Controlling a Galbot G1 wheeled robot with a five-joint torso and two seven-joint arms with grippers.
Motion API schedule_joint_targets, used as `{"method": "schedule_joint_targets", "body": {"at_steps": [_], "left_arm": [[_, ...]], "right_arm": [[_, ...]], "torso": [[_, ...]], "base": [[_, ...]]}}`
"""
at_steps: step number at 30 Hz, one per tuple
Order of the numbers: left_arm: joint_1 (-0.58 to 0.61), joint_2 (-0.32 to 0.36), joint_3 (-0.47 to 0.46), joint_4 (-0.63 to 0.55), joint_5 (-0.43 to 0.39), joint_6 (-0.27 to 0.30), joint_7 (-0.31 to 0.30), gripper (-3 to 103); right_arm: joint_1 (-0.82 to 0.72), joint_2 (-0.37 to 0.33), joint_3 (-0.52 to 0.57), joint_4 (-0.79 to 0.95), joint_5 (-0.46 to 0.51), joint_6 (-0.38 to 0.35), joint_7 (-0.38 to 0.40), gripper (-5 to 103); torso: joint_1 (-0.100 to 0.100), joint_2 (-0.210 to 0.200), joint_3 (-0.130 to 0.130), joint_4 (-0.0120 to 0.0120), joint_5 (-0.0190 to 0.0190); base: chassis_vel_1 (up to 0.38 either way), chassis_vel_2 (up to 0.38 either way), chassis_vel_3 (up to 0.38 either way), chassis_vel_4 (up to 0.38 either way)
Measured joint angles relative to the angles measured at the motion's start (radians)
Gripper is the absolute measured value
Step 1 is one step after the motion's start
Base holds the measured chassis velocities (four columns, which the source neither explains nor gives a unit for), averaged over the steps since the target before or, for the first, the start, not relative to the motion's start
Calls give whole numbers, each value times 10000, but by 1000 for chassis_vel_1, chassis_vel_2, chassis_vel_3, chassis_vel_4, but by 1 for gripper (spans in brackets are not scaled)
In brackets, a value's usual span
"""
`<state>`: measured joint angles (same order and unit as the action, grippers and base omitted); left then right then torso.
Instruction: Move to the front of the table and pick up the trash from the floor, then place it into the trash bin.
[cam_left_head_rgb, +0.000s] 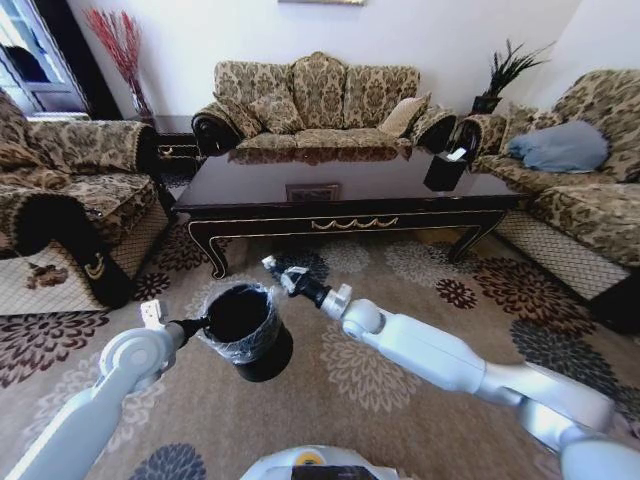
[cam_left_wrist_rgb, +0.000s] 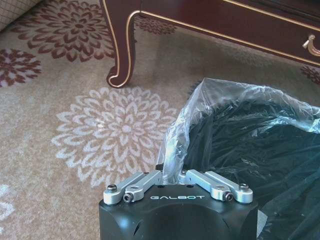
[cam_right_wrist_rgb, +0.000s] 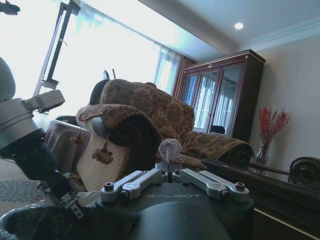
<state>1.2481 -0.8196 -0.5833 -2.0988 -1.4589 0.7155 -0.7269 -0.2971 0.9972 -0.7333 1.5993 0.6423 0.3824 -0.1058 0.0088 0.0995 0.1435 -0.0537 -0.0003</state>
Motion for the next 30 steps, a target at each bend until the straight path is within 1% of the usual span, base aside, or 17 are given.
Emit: {"method": "schedule_joint_targets", "body": {"at_steps": [3, 7, 9, 10, 11, 12, 15, 17, 18, 21, 22, 23, 24, 27, 28, 29, 30], "left_arm": [[-40, -102, -28, 68, 28, -27, 29, 4], [-84, -152, -37, 116, 71, -48, 76, 4], [-139, -164, -36, 152, 115, -66, 139, 4], [-139, -164, -36, 152, 115, -66, 139, 4], [-159, -171, -38, 163, 126, -83, 174, 4], [-174, -178, -57, 168, 129, -100, 207, 4], [-174, -182, -193, 170, 137, -127, 273, 4], [-154, -180, -236, 168, 147, -131, 274, 4], [-129, -180, -263, 161, 151, -133, 282, 4], [-40, -182, -321, 139, 222, -137, 324, 4], [-40, -182, -321, 139, 222, -137, 324, 4], [-18, -184, -337, 130, 242, -140, 327, 4], [11, -185, -359, 113, 256, -146, 334, 4], [82, -174, -436, 51, 261, -152, 351, 4], [82, -174, -436, 51, 261, -152, 351, 4], [101, -162, -469, 33, 261, -152, 353, 4], [116, -150, -497, 20, 261, -152, 353, 4]], "right_arm": [[202, 248, -430, -265, -187, 97, -276, 0], [281, 284, -605, -363, -210, 106, -478, -2], [301, 270, -715, -389, -220, 106, -639, 8], [301, 270, -715, -389, -220, 106, -639, 8], [300, 258, -751, -392, -247, 106, -714, 14], [287, 241, -784, -392, -295, 106, -762, 14], [215, 128, -887, -390, -465, 100, -789, 30], [189, 91, -905, -392, -509, 87, -790, 36], [169, 55, -907, -389, -534, 86, -790, 36], [126, -35, -877, -340, -560, 70, -775, 51], [126, -35, -877, -340, -560, 70, -775, 51], [123, -58, -859, -315, -563, 62, -771, 57], [121, -82, -840, -282, -564, 57, -767, 57], [117, -183, -777, -157, -573, 43, -762, 73], [117, -183, -777, -157, -573, 43, -762, 73], [119, -225, -757, -118, -587, 37, -762, 79], [122, -252, -743, -98, -602, 35, -762, 79]], "torso": [[0, 0, 1, 2, 0], [0, 0, 0, 1, 1], [0, 0, 0, 0, 2], [0, 0, 0, 0, 2], [0, 0, 0, 0, 1], [0, 0, 0, 0, 1], [0, 0, 0, 0, 2], [0, 0, 0, 0, 3], [0, 0, 0, 0, 4], [0, 0, 0, 0, 3], [0, 0, 0, 0, 3], [0, 0, 0, 1, 3], [0, 0, 0, 1, 3], [0, 0, 0, 0, 3], [0, 0, 0, 0, 3], [0, 0, 0, 0, 3], [0, 0, 0, 0, 3]], "base": [[0, 0, 0, 0], [0, 0, 0, 0], [0, 0, 0, 0], [0, 0, 0, 0], [0, 0, 0, 0], [0, 0, 0, 0], [0, 0, 0, 0], [0, 0, 0, 0], [0, 0, 0, 0], [0, 0, 0, 0], [0, 0, 0, 0], [0, 0, 0, 0], [0, 0, 0, 0], [0, 0, 0, 0], [0, 0, 0, 0], [0, 0, 0, 0], [0, 0, 0, 0]]}}
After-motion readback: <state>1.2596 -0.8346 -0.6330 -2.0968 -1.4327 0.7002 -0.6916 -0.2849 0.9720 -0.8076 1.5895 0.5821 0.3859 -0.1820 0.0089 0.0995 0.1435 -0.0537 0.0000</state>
